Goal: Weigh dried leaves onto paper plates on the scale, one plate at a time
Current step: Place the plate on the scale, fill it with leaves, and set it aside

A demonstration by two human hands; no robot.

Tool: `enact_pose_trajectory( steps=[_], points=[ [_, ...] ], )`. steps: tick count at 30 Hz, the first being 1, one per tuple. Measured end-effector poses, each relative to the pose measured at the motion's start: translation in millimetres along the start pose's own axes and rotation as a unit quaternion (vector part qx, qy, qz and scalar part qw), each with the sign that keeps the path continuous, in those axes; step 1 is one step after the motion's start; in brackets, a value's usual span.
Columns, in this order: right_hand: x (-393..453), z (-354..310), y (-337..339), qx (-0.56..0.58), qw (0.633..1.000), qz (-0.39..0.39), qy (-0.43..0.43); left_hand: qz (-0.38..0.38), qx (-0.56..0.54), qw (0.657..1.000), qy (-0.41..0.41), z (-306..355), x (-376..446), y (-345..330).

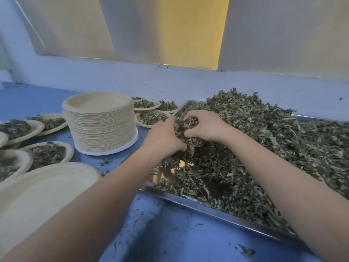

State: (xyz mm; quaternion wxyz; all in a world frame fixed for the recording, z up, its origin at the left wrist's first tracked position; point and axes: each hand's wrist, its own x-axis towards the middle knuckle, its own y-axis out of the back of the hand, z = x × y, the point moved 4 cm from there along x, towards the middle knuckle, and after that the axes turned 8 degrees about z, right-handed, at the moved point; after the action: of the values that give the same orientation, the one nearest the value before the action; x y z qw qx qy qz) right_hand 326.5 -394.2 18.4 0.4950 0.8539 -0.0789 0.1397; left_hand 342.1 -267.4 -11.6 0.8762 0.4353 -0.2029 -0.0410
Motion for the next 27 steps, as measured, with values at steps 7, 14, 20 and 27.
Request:
enact_pose_trajectory(
  steps=[7, 14, 20, 27],
  points=[
    [-21.9, -17.6, 15.3, 0.074, 0.997, 0.018, -0.021, -0.031, -0.202, 0.978, 0.027, 15.1, -25.3, 19.7],
    [-30.3, -80.3, 18.9, 0.109, 0.994, 0.018, 0.010, 0.007, -0.220, 0.974, 0.051, 7.3, -54.9, 80.8],
    [-40.2, -167.2, -24.0, 0.171, 0.981, -0.021, 0.085, 0.058, -0.174, 0.979, 0.084, -50.0, -101.6, 155.2],
    [-65.4, -228.9, -90.4, 0.208, 0.962, -0.129, 0.124, 0.008, -0.114, 0.984, 0.136, -114.9, -160.3, 200.4]
  ],
)
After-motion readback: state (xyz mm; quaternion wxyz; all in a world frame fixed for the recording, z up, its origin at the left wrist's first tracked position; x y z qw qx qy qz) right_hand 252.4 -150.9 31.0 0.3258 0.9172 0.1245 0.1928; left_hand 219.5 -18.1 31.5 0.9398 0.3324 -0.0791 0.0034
